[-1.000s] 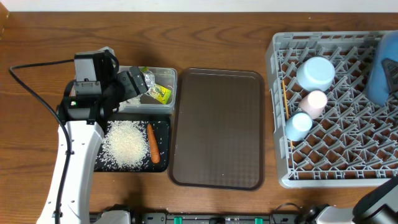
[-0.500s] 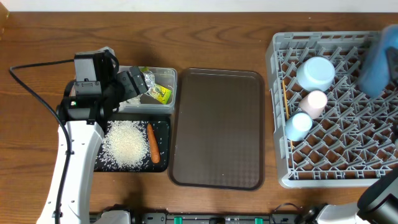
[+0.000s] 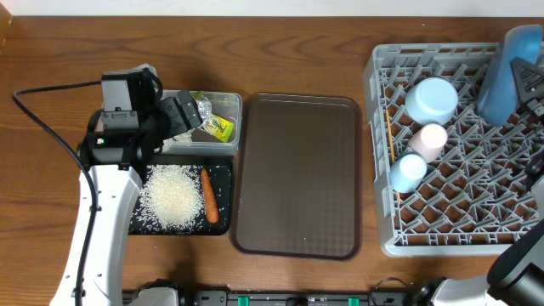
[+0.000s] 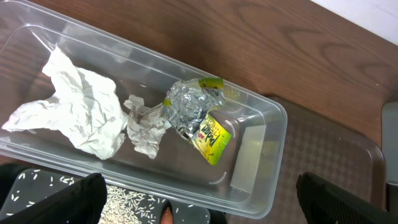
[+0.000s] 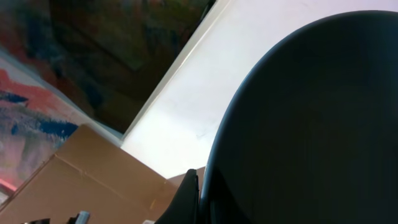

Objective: Sort waste into correct bins and load items into the dishwasher rack
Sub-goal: 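Lift the blue plate and carry it right over the rack, then lower the blue plate on edge into the rack's back right slots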

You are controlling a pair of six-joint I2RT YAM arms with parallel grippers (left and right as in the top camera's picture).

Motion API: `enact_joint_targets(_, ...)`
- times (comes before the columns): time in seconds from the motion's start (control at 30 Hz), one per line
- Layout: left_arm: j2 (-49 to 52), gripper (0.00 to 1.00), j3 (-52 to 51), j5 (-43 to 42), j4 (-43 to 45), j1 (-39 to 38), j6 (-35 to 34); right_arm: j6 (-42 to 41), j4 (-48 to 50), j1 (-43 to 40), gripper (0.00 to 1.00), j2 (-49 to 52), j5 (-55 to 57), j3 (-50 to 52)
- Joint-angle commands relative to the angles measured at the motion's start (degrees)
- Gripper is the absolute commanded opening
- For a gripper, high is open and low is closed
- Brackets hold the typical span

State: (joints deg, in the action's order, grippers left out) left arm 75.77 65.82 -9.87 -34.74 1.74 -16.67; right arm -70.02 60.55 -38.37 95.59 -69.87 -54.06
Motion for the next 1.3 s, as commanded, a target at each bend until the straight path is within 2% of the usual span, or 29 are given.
enact_joint_targets(0.0,0.2,1.00,-0.1,0.9,-0.2,0.2,0.3,3.0,0.3,1.2,0.01,1.1,0.2,0.5)
enact_joint_targets(0.57,0.2,1.00,-0.1,0.9,-0.2,0.2,0.3,9.5,0.3,1.2,0.01,1.1,0.7,7.0)
enact_joint_targets(1.13,0.2,1.00,-0.1,0.9,-0.2,0.2,0.3,4.4,0.3,-5.3,0.01,1.1,-7.6,7.8)
enact_joint_targets(1.27,0.2,1.00,-0.1,0.9,-0.2,0.2,0.3,3.5,0.3,-7.1,0.05,1.1,-10.7,7.8)
